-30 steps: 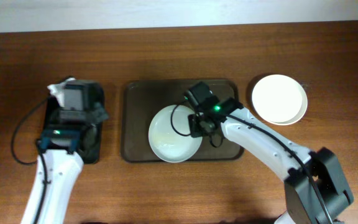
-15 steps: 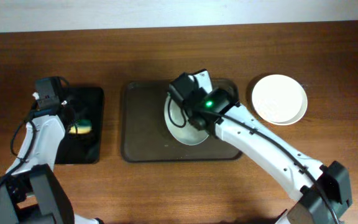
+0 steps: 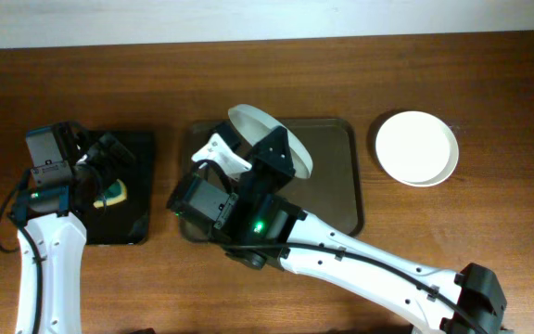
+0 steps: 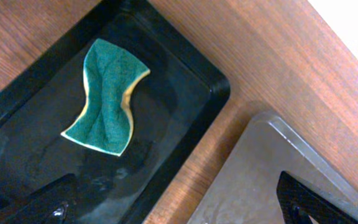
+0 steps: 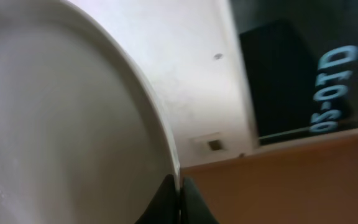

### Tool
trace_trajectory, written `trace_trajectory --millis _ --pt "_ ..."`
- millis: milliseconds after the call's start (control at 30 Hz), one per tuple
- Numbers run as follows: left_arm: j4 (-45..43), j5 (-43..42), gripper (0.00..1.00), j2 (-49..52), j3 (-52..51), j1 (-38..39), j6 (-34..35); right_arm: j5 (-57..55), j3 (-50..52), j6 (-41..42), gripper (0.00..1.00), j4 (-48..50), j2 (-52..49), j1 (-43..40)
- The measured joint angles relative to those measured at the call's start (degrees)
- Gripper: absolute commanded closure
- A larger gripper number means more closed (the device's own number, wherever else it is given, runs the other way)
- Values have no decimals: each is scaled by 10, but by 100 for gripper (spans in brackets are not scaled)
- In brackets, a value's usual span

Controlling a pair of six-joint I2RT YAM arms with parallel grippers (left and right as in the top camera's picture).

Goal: Clean dirty plates on tray and stack at the side
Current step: 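Drop the sponge on the black tray and carry the plate right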

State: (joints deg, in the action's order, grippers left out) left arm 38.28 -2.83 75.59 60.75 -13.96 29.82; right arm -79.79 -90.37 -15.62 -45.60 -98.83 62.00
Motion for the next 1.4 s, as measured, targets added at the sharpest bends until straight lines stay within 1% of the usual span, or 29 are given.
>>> trace_trajectory --millis 67,167,200,233,267,300,333,367,400,433,467,533,600,667,733,767,833,967,1067,1100,1200,1267,1300,1400 --pt "0 0 1 0 0 0 0 -38 -1 -81 96 39 0 7" --pt "1 0 1 0 0 0 0 -52 -1 -108 96 39 0 8" --pt "1 0 1 0 0 0 0 -52 -1 -94 96 36 0 6" --pt "1 0 1 0 0 0 0 -41 -2 -36 96 3 0 -1" --pt "0 0 0 0 0 0 0 24 -2 38 96 -43 0 -25" --pt "0 0 1 0 0 0 0 107 3 65 96 -50 2 -51" --pt "0 0 0 0 0 0 0 197 9 67 96 -72 1 -88" --pt "0 0 1 0 0 0 0 252 16 64 96 -102 0 -126" --pt "0 0 1 0 0 0 0 246 17 79 96 -153 -1 -148" --pt "0 0 1 0 0 0 0 211 17 113 96 -176 1 -144" --pt "1 0 1 0 0 0 0 193 17 132 96 -179 8 -137" --pt "1 0 1 0 0 0 0 203 17 163 96 -175 40 -129" --pt "0 0 1 0 0 0 0 347 17 146 96 -162 48 -165" --pt "0 0 1 0 0 0 0 561 20 112 96 -172 28 -240" --pt "0 0 1 0 0 0 0 777 27 84 96 -160 14 -312" --pt "0 0 1 0 0 0 0 850 27 74 96 -157 15 -341" --pt "1 0 1 0 0 0 0 926 27 62 96 -167 15 -396" --pt "1 0 1 0 0 0 0 958 27 60 96 -173 15 -440" --pt "0 0 1 0 0 0 0 958 28 102 96 -137 15 -483" --pt "0 0 1 0 0 0 0 958 28 127 96 -122 15 -520" --pt "1 0 1 0 0 0 0 955 29 205 96 -93 15 -672" --pt "0 0 1 0 0 0 0 928 58 263 96 -61 15 -777" --pt "1 0 1 0 0 0 0 906 78 285 96 -57 14 -812" --pt "0 0 0 0 0 0 0 887 168 315 96 36 16 -867"
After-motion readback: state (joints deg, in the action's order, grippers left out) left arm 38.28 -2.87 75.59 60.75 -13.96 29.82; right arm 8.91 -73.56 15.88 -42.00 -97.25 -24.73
